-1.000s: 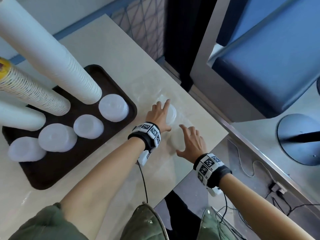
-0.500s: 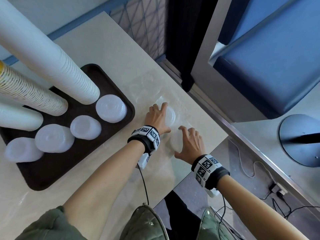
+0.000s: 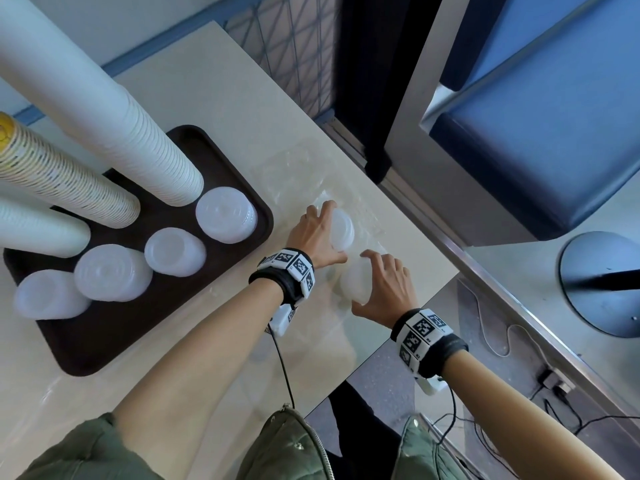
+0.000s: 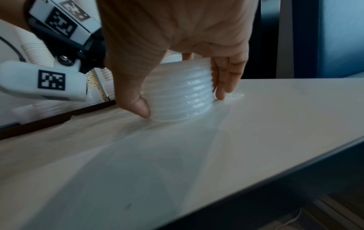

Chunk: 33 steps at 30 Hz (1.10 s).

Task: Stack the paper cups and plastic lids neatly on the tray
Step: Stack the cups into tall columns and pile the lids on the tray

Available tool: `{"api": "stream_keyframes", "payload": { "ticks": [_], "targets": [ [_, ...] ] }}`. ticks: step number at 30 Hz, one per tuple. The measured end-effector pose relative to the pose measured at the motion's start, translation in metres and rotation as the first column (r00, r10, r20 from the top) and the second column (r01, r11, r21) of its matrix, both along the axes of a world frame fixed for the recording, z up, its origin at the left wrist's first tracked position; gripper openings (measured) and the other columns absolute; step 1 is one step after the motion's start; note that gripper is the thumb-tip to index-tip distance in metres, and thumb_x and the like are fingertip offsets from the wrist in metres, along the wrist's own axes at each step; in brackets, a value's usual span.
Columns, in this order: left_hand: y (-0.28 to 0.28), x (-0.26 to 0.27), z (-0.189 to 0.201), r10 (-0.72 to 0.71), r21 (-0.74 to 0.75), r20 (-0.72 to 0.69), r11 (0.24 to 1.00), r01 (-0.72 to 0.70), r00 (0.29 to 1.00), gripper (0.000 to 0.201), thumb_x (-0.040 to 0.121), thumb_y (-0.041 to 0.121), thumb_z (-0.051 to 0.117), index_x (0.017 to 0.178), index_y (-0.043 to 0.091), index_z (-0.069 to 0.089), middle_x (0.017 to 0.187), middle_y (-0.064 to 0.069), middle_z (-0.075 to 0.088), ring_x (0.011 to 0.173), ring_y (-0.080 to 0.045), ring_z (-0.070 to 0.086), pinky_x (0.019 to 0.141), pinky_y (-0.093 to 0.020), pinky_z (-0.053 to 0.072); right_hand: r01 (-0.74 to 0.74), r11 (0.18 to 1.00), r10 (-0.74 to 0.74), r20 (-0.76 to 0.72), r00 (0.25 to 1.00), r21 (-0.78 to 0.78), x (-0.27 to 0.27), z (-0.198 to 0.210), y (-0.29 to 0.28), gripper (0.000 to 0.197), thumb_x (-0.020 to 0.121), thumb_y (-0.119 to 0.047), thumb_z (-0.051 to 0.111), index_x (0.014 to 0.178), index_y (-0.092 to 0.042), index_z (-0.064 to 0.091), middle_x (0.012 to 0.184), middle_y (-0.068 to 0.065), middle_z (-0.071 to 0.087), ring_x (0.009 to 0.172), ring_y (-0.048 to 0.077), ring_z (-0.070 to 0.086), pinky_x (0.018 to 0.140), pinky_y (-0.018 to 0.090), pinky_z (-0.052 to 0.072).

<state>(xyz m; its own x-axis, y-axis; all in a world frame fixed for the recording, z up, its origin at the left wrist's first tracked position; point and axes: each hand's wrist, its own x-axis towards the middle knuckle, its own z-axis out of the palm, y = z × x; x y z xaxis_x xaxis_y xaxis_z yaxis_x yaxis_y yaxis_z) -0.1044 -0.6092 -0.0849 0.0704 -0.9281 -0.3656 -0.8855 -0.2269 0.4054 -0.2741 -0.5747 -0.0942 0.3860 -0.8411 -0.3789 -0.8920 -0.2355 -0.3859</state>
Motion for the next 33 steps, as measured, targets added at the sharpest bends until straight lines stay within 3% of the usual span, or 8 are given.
{"api": "stream_keyframes", "payload": {
  "ticks": [7,11,15,20,25,28,33],
  "targets": [
    [0.006,0.006,0.002,-0.014,-0.023,-0.073,1.000,0.012,0.997,0.085,0.061,0.032,0.075,0.131,0.018,0.027,0.117,-0.014,0.043,0.101,-0.033,0.052,0.078,-0.036,0.045,-0.004,1.000,0.003,0.033,0.999,0.008,0.001,0.005,-0.001,0.086,0.061,-0.036,0.075,0.134,-0.017,0.033,0.118,0.010,0.046,0.103,0.028,0.050,0.093,0.032,0.035],
    [0.011,0.013,0.006,0.044,-0.103,-0.190,0.993,-0.065,0.981,0.085,0.062,0.028,0.076,0.132,0.017,0.028,0.119,-0.012,0.043,0.100,-0.031,0.051,0.078,-0.031,0.041,0.027,0.999,-0.025,0.072,0.997,-0.027,-0.001,0.010,0.000,0.085,0.060,-0.037,0.075,0.132,-0.016,0.035,0.117,0.011,0.048,0.105,0.029,0.050,0.093,0.034,0.035],
    [0.026,0.026,0.015,0.146,-0.186,-0.431,0.951,-0.246,0.890,0.091,0.058,0.024,0.082,0.131,0.013,0.030,0.128,-0.010,0.042,0.109,-0.025,0.046,0.089,-0.032,0.043,0.069,0.990,-0.056,0.115,0.992,-0.120,0.001,0.024,0.000,0.084,0.057,-0.037,0.076,0.129,-0.015,0.040,0.114,0.010,0.053,0.104,0.031,0.050,0.089,0.035,0.035],
    [0.071,0.057,0.043,0.220,-0.257,-0.589,0.861,-0.439,0.778,0.094,0.048,0.045,0.071,0.126,0.012,0.032,0.121,0.004,0.041,0.102,-0.013,0.045,0.082,-0.017,0.039,0.060,0.982,-0.011,0.259,0.966,-0.181,0.038,0.050,-0.003,0.087,0.054,-0.033,0.078,0.129,-0.014,0.039,0.116,0.008,0.054,0.105,0.031,0.050,0.090,0.035,0.035],
    [0.140,0.110,0.062,0.275,-0.305,-0.532,0.820,-0.484,0.801,0.093,0.054,0.047,0.070,0.130,0.011,0.032,0.125,0.004,0.038,0.109,-0.009,0.040,0.089,-0.003,0.030,-0.136,0.976,0.187,0.346,0.919,-0.168,0.113,0.070,0.003,0.092,0.053,-0.032,0.081,0.132,-0.013,0.036,0.120,0.009,0.053,0.107,0.032,0.052,0.091,0.040,0.042],
    [0.181,0.143,0.069,0.389,-0.249,-0.467,0.804,-0.541,0.794,0.091,0.058,0.033,0.079,0.133,0.013,0.031,0.130,0.001,0.039,0.114,-0.009,0.038,0.093,-0.016,0.030,-0.274,0.946,0.318,0.332,0.888,-0.171,0.161,0.078,0.010,0.089,0.054,-0.030,0.080,0.130,-0.012,0.038,0.117,0.014,0.053,0.104,0.036,0.054,0.085,0.041,0.046],
    [0.233,0.204,0.068,0.604,-0.260,-0.329,0.681,-0.685,0.726,0.088,0.058,0.031,0.078,0.132,0.011,0.033,0.129,-0.009,0.043,0.114,-0.020,0.042,0.094,-0.029,0.037,-0.408,0.902,0.432,0.277,0.858,-0.141,0.228,0.078,0.021,0.088,0.056,-0.028,0.081,0.130,-0.014,0.037,0.116,0.016,0.051,0.107,0.035,0.051,0.087,0.041,0.045]
  ]
}}
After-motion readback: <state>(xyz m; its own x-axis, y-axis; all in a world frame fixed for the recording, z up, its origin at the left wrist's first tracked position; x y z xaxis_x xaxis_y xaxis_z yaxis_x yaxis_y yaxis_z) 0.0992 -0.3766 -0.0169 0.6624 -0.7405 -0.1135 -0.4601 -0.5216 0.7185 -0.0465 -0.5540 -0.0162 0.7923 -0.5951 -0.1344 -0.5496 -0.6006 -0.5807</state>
